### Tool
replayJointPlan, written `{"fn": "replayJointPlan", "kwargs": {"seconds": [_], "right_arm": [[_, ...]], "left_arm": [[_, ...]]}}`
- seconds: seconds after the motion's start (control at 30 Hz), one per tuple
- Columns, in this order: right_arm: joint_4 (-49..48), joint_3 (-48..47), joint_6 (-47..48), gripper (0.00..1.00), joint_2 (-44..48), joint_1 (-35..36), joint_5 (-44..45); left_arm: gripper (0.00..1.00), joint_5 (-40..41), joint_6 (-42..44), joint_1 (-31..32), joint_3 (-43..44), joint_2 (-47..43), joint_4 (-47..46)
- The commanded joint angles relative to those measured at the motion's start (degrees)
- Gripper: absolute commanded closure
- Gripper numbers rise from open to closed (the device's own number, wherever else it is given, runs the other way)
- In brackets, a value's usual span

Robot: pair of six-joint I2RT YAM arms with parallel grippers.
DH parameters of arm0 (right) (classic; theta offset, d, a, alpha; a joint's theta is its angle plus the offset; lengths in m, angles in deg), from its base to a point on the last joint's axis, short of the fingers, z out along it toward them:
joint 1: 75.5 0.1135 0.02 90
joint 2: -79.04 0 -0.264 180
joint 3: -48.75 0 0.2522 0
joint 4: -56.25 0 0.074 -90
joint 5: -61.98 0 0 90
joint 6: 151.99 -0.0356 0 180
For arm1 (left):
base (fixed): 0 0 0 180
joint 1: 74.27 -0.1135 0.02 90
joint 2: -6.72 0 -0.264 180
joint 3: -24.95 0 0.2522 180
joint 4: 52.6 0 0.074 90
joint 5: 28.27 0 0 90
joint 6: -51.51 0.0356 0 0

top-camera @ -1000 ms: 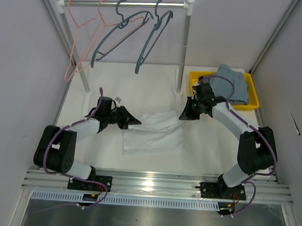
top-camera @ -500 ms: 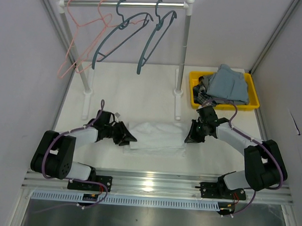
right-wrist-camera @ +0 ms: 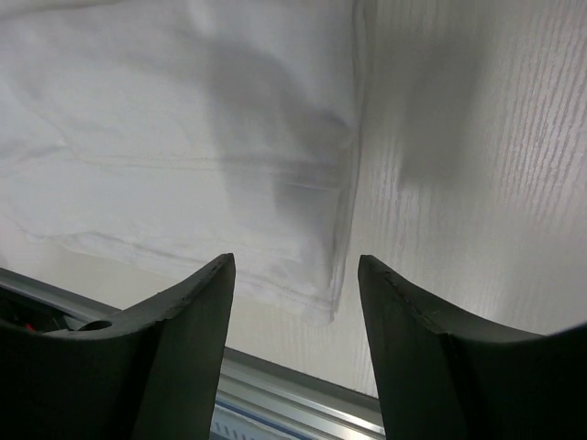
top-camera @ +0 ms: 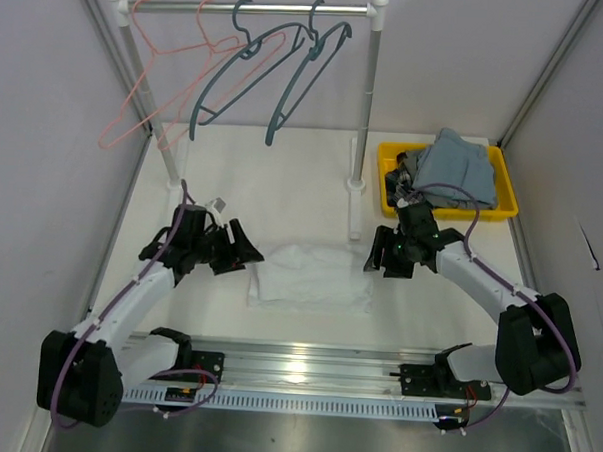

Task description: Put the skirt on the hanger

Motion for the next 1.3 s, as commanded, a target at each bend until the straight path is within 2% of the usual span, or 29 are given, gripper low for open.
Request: {"fn": "replayJointPlan", "kwargs": {"seconds": [0.0, 0.13, 0.3, 0.43, 0.53, 0.63, 0.8, 0.97, 1.13, 1.27], "right_arm": [[3.3, -5.1, 1.5, 0.37, 3.7, 0.2, 2.1], [5.3, -8.0, 2.2, 0.37, 5.9, -0.2, 2.6], [5.5, -10.7, 2.3, 0.37, 7.2, -0.3, 1.6], [5.2, -12.5, 2.3, 0.37, 7.5, -0.3, 0.3], [4.7, -13.7, 2.7, 0.38, 7.1, -0.2, -0.5], [4.1, -14.7, 2.9, 0.4, 6.2, -0.2, -1.5], [3.4, -15.2, 3.3, 0.41, 5.7, 0.1, -2.4], [3.2, -15.6, 3.6, 0.42, 5.5, 0.0, -2.6], [2.7, -16.0, 3.8, 0.43, 4.9, 0.1, -3.6], [2.5, -16.3, 4.0, 0.44, 4.2, 0.2, -3.9]], "left_arm": [[0.3, 5.7, 6.6, -0.5, 4.0, -5.8, 7.7], [0.31, 9.1, 9.9, -0.3, 11.2, -13.4, 14.2], [0.32, 11.3, 12.7, -0.3, 23.5, -17.1, 18.5], [0.32, 5.5, 14.3, -0.3, 31.5, -19.6, 13.0], [0.31, 6.0, 14.7, -0.3, 37.3, -19.4, 8.5], [0.32, 12.3, 15.8, -0.3, 45.2, -16.4, 6.2], [0.33, 29.4, 18.5, -0.2, 54.2, -9.2, 2.5], [0.33, 36.8, 22.4, -0.3, 59.9, -1.8, 0.4], [0.33, 41.0, 25.7, -1.5, 67.1, 6.7, 0.2], [0.34, 37.4, 26.7, -4.1, 72.6, 12.9, 1.1]]}}
